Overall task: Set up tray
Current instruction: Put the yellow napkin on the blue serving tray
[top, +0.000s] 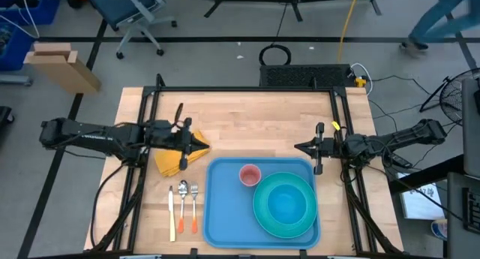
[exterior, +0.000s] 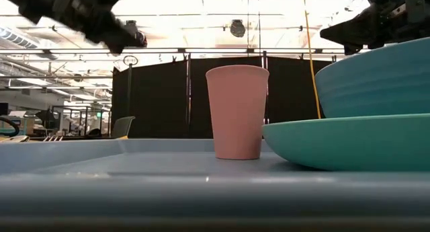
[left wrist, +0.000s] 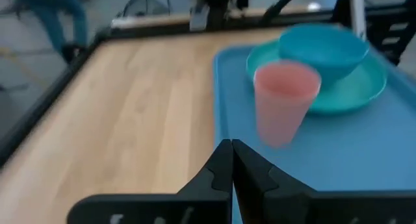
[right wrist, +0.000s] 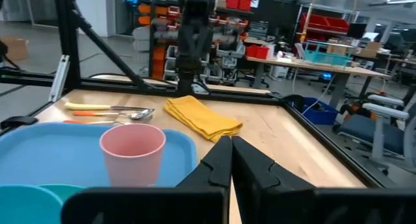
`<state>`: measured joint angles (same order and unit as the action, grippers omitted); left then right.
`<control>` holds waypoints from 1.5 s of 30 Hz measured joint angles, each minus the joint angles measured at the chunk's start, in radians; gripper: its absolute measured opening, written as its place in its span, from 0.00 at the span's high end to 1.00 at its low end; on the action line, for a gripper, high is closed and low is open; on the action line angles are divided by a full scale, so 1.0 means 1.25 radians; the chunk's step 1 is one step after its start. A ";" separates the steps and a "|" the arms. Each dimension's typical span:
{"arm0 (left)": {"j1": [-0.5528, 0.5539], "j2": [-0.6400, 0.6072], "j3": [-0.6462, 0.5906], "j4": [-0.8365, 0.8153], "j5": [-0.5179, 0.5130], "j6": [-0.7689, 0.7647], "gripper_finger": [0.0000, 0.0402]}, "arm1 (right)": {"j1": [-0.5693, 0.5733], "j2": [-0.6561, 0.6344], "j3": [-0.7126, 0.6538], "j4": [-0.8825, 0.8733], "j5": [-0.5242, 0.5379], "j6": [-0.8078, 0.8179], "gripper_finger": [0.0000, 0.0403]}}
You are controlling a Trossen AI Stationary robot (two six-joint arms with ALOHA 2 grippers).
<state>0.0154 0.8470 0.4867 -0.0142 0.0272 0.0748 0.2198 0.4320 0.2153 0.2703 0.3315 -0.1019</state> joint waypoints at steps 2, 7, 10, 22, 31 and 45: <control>0.000 -0.012 -0.044 0.017 -0.021 -0.020 0.99 | -0.007 0.000 0.000 -0.010 -0.010 -0.011 1.00; -0.001 -0.015 -0.116 0.032 -0.048 -0.108 0.99 | -0.014 0.000 0.000 -0.007 -0.040 -0.040 1.00; -0.017 -0.011 -0.137 0.033 -0.065 -0.159 1.00 | -0.014 0.000 0.000 0.003 -0.038 -0.062 1.00; 0.047 -0.012 -0.148 -0.139 -0.277 -0.319 0.99 | -0.014 0.000 0.000 0.008 -0.038 -0.106 1.00; 0.184 -0.011 -0.120 -0.209 -0.157 -0.288 0.91 | -0.014 0.000 0.000 0.008 -0.037 -0.135 1.00; 0.245 0.279 0.257 -0.562 -0.076 0.019 0.38 | -0.014 0.001 0.000 0.008 -0.038 -0.145 1.00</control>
<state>0.3222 1.1957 0.8085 -0.7167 -0.0681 0.0987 0.2024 0.4328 0.2153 0.2798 0.2836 -0.2834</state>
